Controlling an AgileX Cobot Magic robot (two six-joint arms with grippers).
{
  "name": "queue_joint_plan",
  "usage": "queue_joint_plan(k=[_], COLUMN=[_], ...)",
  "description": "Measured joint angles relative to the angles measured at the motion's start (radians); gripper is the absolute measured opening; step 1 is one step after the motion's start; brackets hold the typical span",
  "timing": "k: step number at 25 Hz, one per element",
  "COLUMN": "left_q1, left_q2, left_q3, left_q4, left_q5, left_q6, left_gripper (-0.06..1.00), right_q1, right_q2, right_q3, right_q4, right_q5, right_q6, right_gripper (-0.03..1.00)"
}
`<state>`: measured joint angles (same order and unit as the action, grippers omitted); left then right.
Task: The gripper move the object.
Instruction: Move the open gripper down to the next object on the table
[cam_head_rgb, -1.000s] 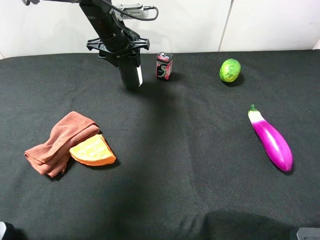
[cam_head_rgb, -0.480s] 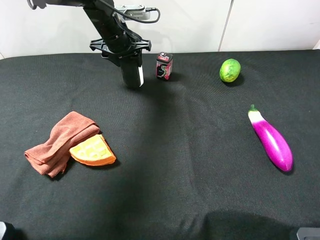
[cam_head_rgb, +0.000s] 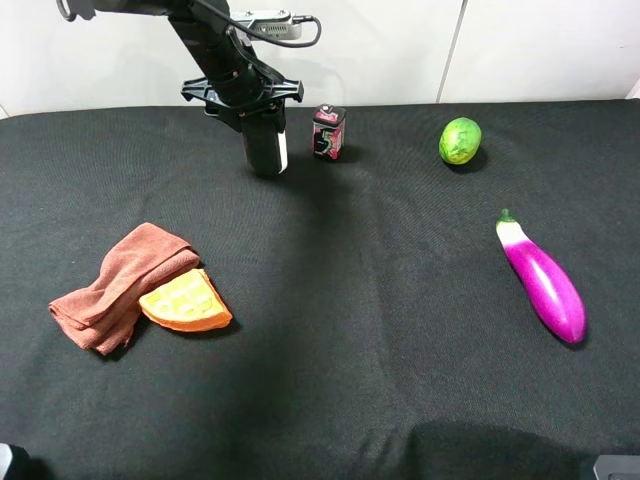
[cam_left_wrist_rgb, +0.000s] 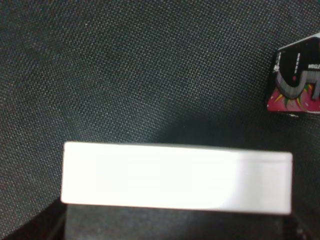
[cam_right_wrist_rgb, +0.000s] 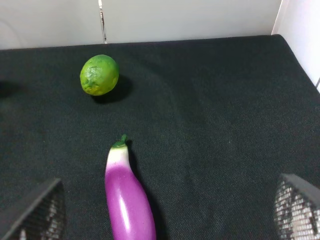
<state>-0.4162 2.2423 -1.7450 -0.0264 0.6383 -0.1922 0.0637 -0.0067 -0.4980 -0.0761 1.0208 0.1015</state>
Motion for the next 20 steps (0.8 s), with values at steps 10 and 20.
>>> queue_joint_plan(k=[10,20], left_q1=[0.0,0.0], left_q2=[0.0,0.009], left_q3=[-0.002,0.0], left_q4=[-0.002,-0.004], left_q5=[0.011,0.051], left_q6=[0.03,0.043], left_gripper=[0.65,0.7], right_q1=[0.0,0.0], right_q2=[0.0,0.0], right_q3=[0.0,0.0], right_q4=[0.0,0.0], right_q5=[0.0,0.0], right_q6=[0.0,0.0], right_gripper=[0.63,0.63])
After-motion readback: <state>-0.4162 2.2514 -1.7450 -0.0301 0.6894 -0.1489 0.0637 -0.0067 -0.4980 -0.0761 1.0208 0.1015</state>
